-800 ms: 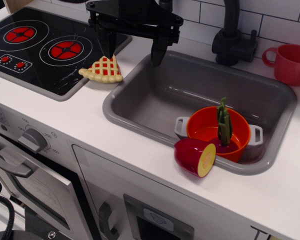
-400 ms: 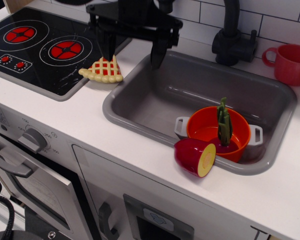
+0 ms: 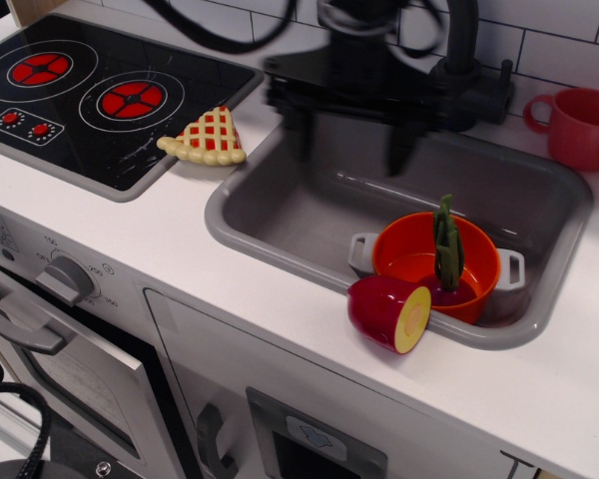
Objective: Take beet from pot sink
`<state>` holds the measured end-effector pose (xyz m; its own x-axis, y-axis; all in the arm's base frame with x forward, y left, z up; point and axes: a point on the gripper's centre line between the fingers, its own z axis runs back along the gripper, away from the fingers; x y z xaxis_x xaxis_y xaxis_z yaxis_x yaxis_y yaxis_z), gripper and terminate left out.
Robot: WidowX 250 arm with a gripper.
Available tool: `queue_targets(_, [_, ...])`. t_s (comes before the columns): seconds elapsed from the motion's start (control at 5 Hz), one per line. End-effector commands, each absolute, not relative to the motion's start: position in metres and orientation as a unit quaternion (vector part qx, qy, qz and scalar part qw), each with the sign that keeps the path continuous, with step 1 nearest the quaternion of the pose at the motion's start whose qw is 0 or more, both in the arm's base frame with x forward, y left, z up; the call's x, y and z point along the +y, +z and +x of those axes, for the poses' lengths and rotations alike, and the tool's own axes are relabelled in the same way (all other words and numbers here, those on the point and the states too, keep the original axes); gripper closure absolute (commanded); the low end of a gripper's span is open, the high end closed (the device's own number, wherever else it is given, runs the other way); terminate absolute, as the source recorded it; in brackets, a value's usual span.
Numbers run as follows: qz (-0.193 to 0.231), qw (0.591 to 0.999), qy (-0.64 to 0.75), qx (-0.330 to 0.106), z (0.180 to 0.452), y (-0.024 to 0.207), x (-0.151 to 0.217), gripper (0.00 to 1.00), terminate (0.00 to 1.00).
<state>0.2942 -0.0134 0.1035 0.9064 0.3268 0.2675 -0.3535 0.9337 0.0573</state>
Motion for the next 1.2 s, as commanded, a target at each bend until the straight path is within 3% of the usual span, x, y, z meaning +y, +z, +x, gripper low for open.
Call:
queue_targets(0.0, [0.039, 0.975, 0.184, -0.120, 0.314, 0.098, -0.050, 0.00, 0.00])
queue_targets(0.2, [0.045, 0.974, 0.187, -0.117, 0.323, 0.076, -0.059, 0.00, 0.00])
queue_targets(0.6, [0.021, 0.977, 0.198, -0.083, 0.318, 0.056, -0.077, 0.00, 0.00])
queue_targets(0.8, [0.025, 0.977, 0.197, -0.071, 0.315, 0.051, -0.078, 1.00, 0.00])
queue_targets(1.0, [0.021, 0.978, 0.198, -0.070, 0.314, 0.050, -0.077, 1.00, 0.00])
